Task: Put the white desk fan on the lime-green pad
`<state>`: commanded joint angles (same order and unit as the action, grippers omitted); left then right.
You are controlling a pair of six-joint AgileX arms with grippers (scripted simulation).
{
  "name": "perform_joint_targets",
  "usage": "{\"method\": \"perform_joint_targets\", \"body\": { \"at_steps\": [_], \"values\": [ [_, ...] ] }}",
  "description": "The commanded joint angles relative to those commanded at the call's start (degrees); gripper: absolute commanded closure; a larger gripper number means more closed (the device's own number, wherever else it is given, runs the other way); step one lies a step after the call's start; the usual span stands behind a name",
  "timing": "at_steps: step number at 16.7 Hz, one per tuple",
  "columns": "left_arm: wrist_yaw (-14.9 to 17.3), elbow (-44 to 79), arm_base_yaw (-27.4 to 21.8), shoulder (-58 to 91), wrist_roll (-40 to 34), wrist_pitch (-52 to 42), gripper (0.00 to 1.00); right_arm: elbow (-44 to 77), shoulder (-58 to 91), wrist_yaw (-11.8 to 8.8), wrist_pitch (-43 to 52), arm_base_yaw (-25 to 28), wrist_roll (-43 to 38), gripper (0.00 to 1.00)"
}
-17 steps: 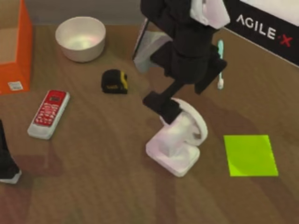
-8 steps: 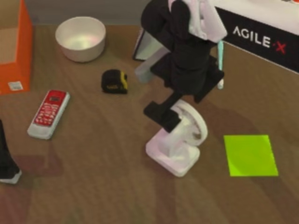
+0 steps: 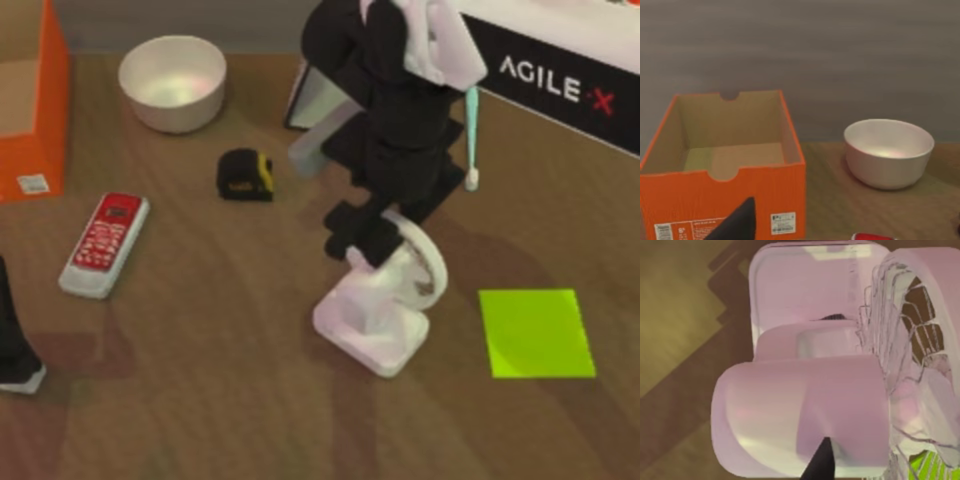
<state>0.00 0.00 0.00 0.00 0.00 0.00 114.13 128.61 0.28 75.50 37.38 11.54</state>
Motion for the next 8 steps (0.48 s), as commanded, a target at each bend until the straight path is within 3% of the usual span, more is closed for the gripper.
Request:
{"method": "perform_joint_targets", "body": {
  "at_steps": [4, 8],
  "values": [
    [0.0, 0.0, 0.0, 0.0, 0.0, 0.0, 0.0, 0.0, 0.0, 0.0, 0.0, 0.0, 0.0, 0.98],
    [0.0, 0.0, 0.0, 0.0, 0.0, 0.0, 0.0, 0.0, 0.0, 0.0, 0.0, 0.0, 0.0, 1.0]
  ]
}}
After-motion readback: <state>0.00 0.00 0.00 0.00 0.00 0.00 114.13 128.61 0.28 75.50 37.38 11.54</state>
